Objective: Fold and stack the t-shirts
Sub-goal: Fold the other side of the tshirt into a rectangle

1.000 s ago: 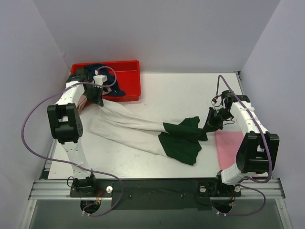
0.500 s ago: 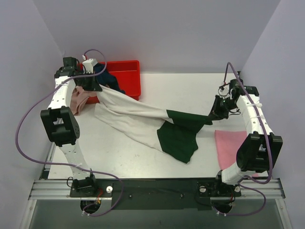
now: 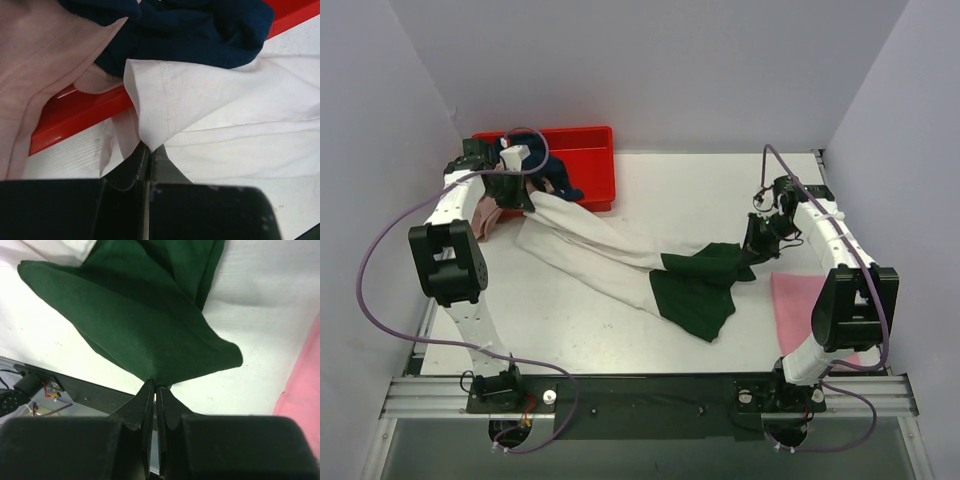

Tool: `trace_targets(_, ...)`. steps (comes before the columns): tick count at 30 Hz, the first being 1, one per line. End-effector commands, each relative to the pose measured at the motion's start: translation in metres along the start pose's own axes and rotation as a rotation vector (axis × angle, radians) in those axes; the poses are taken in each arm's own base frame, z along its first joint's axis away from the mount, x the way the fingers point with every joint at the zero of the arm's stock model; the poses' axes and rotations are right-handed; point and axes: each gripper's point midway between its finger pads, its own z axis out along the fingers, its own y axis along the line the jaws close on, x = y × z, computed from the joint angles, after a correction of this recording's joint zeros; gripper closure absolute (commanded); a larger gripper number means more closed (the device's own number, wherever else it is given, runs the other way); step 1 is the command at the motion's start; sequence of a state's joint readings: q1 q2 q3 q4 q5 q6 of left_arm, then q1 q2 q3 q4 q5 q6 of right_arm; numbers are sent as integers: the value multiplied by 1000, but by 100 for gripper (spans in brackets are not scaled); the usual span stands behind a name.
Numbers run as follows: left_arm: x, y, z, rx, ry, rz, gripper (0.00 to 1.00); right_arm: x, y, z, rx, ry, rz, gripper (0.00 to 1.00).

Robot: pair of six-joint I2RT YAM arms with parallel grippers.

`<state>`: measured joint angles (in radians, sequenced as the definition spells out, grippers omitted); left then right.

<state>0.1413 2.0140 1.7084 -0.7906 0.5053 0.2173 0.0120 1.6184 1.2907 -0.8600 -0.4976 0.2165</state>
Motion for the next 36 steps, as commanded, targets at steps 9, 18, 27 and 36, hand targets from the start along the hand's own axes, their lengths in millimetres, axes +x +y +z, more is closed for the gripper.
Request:
trace_targets(9,46,43,-15,-204,195,175,100,115,-2,29,46,295,84,100)
trace_targets(18,80,57,-16,-275,343,184,100,110,-29,33,127,347,159,100)
trace_targets(27,154,29,-54,-245,503,152,100,95,-24,20,89,314,87,100)
trace_targets(36,161,37,-66,-323,511,142,71,118,-33,28,144,397,117,94)
